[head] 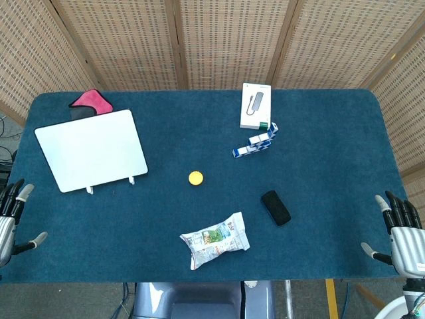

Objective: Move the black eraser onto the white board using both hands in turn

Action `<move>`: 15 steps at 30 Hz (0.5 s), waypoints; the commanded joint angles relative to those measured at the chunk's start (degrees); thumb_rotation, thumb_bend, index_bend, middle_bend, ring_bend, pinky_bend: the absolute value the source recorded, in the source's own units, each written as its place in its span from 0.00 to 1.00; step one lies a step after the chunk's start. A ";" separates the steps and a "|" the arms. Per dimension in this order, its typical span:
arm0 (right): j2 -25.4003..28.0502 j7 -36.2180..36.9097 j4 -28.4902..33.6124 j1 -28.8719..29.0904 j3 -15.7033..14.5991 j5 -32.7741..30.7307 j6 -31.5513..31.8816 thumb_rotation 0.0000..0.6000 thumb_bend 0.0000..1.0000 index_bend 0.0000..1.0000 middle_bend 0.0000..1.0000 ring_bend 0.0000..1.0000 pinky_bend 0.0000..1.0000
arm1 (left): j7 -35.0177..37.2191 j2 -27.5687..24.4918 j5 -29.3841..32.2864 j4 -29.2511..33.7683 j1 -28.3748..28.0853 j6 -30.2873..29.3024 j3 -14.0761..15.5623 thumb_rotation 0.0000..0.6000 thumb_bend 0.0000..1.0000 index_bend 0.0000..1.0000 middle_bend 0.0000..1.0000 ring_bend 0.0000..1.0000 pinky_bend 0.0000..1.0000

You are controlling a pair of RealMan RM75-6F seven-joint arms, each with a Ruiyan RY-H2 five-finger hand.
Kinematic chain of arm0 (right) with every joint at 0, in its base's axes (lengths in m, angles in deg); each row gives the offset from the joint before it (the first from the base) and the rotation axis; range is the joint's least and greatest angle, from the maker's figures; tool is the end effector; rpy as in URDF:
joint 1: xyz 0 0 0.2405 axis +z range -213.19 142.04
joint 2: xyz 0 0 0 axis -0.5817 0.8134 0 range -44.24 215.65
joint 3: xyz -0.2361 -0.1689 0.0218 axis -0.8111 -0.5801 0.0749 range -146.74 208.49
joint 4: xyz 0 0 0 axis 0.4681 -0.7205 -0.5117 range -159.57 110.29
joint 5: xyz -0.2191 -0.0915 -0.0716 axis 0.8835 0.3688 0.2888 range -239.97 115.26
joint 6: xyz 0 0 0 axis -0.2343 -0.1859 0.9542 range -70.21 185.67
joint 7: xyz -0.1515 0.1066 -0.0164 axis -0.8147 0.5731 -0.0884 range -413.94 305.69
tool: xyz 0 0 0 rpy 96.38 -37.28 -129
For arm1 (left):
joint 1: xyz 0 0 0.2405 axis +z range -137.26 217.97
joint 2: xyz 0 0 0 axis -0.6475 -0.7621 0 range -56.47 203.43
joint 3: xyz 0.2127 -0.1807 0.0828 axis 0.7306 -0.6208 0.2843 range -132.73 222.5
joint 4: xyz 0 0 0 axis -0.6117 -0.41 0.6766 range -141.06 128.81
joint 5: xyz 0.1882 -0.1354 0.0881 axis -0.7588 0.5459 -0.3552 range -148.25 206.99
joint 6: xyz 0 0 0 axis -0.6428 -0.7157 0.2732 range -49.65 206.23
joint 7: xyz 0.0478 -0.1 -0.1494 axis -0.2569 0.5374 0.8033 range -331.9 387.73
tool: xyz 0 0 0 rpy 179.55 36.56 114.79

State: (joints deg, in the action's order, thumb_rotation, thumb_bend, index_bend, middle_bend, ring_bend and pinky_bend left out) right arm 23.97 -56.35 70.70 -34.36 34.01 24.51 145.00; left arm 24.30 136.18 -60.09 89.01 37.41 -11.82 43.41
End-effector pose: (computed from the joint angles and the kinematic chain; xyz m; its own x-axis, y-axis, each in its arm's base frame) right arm -0.3566 -0.2069 0.1550 0.4225 0.0139 0.9063 -0.9061 0.0305 0.4219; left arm -0.3412 0.2101 0.1496 0.4328 -0.0493 0.9002 0.8998 -0.0373 -0.4347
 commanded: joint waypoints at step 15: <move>1.42 4.92 3.23 11.32 -0.31 1.80 -18.33 1.00 0.00 0.00 0.00 0.00 0.00 | 0.81 -0.39 2.25 0.39 -0.45 0.99 -1.36 1.00 0.00 0.00 0.00 0.00 0.00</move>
State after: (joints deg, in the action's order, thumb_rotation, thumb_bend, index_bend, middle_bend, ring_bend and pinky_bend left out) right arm 24.72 -53.05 72.20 -26.69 33.39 25.60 131.21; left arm 25.25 135.79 -57.99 89.28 37.03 -10.93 42.19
